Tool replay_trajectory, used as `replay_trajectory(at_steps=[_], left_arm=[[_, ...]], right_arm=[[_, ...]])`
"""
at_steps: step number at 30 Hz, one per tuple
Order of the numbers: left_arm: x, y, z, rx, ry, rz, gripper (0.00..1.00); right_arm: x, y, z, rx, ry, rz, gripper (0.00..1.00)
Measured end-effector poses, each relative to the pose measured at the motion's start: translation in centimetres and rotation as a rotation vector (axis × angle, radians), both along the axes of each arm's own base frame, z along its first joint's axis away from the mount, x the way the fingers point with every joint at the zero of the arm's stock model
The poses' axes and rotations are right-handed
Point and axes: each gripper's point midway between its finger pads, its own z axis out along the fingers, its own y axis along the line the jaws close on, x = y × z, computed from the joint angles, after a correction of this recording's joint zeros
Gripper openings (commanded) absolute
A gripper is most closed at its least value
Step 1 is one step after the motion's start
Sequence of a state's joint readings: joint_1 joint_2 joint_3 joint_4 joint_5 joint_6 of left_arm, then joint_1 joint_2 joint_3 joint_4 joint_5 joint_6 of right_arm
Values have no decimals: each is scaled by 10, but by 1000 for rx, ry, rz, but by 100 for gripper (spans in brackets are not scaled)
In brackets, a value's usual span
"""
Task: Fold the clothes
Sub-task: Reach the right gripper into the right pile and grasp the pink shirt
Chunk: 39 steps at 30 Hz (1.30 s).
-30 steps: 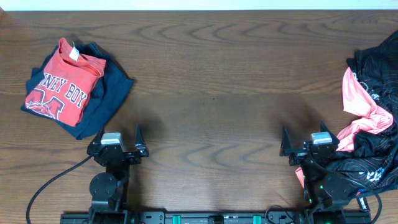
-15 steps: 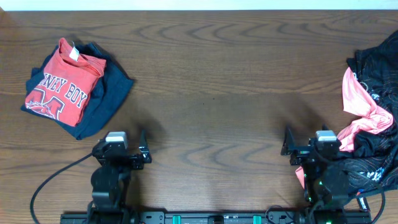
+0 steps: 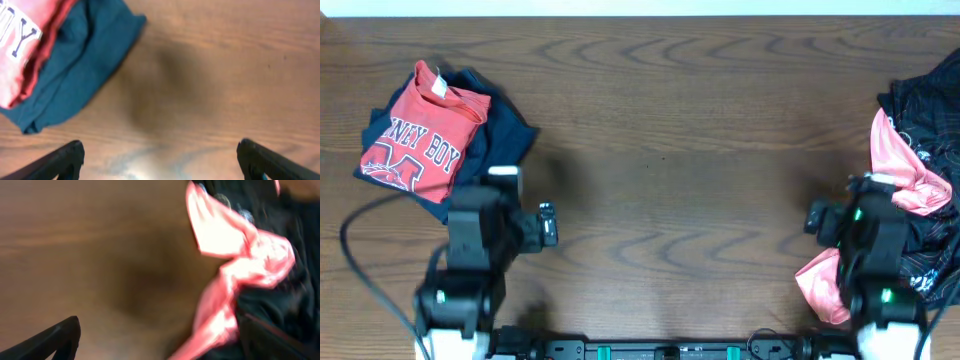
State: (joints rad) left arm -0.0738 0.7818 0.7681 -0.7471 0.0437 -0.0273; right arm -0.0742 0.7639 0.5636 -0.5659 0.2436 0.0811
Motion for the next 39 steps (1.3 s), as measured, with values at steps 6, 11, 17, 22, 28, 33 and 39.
replay_trajectory(at_steps=[6,11,17,22,28,33,39], left_arm=[[10,-10,5,-33,136,-31,98],[11,-12,-4,-38,187,-36,98],[11,-12,-7,-38,201,-35,98],[11,-12,-7,-38,201,-35,98],[11,-12,-7,-38,200,-35,98],[14,-12,-5,-38,185,-36,98],[19,-12,-2,-40,162,-37,98]], right_arm=[[16,-27,-19,64,196,-103,92],[13,-42,-47,88,302,-185,73],[-9,-85,-83,96,415,-420,72],[-5,-88,-114,168,460,-448,38],[26,-55,-138,376,419,-305,1],[74,22,-107,651,261,85,1],[113,136,-24,673,26,604,1]])
